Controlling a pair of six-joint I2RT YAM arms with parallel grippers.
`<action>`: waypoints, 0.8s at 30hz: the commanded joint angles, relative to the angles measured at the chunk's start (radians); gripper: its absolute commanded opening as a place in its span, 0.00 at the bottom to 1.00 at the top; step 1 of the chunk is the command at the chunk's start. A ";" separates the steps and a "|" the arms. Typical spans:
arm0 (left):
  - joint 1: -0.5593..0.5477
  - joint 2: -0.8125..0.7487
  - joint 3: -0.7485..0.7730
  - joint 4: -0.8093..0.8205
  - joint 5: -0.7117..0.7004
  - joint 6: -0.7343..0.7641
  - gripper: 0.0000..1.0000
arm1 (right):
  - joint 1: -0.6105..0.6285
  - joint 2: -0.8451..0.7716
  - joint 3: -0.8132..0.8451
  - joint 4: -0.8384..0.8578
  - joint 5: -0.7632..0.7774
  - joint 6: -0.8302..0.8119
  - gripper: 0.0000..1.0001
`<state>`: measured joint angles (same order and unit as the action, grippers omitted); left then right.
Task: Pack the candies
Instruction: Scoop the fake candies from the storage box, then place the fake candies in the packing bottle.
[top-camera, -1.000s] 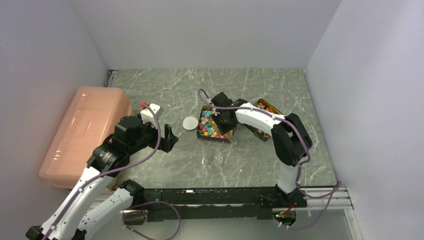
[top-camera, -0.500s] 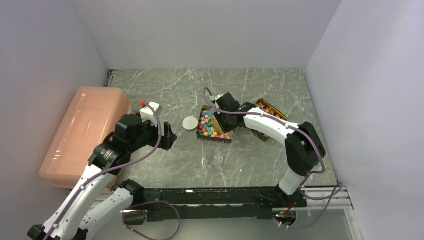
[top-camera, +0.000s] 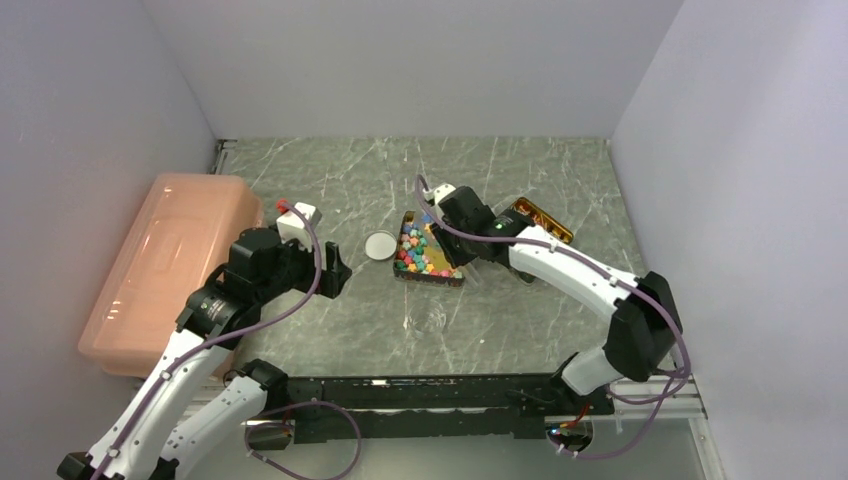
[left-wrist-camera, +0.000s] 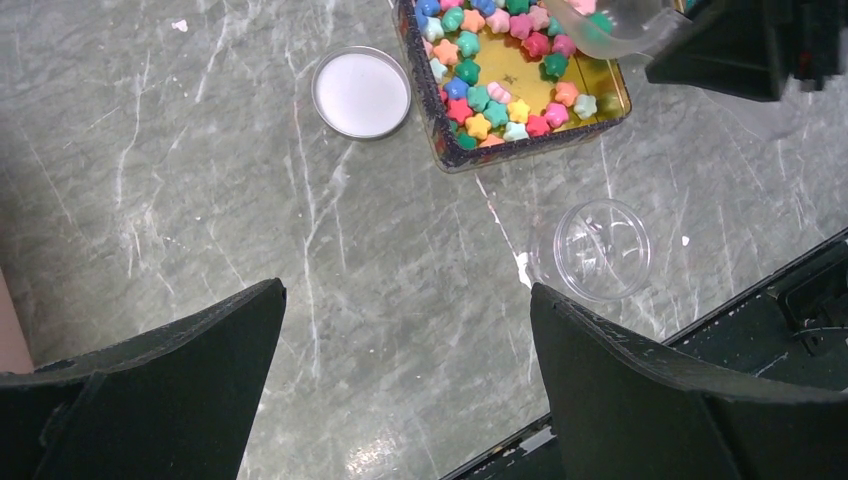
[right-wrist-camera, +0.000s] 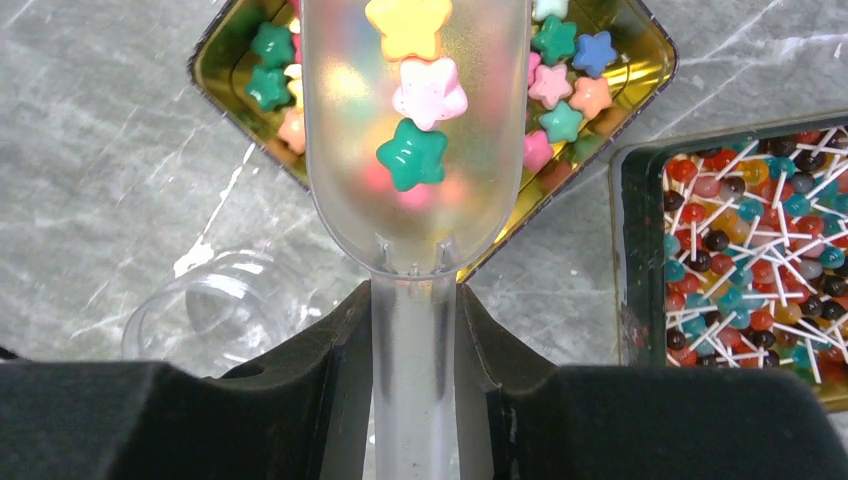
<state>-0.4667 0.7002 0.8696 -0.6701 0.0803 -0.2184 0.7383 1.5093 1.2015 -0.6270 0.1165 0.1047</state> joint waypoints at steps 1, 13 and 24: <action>0.008 -0.001 -0.003 0.034 -0.015 0.012 0.99 | 0.044 -0.081 0.017 -0.076 0.048 0.012 0.00; 0.010 -0.025 -0.006 0.029 -0.031 0.005 1.00 | 0.235 -0.238 0.033 -0.311 0.092 0.121 0.00; 0.010 -0.052 -0.008 0.026 -0.031 0.001 0.99 | 0.420 -0.300 0.029 -0.540 0.082 0.298 0.00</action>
<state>-0.4629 0.6624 0.8623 -0.6701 0.0574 -0.2222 1.1091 1.2350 1.2015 -1.0580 0.1848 0.3130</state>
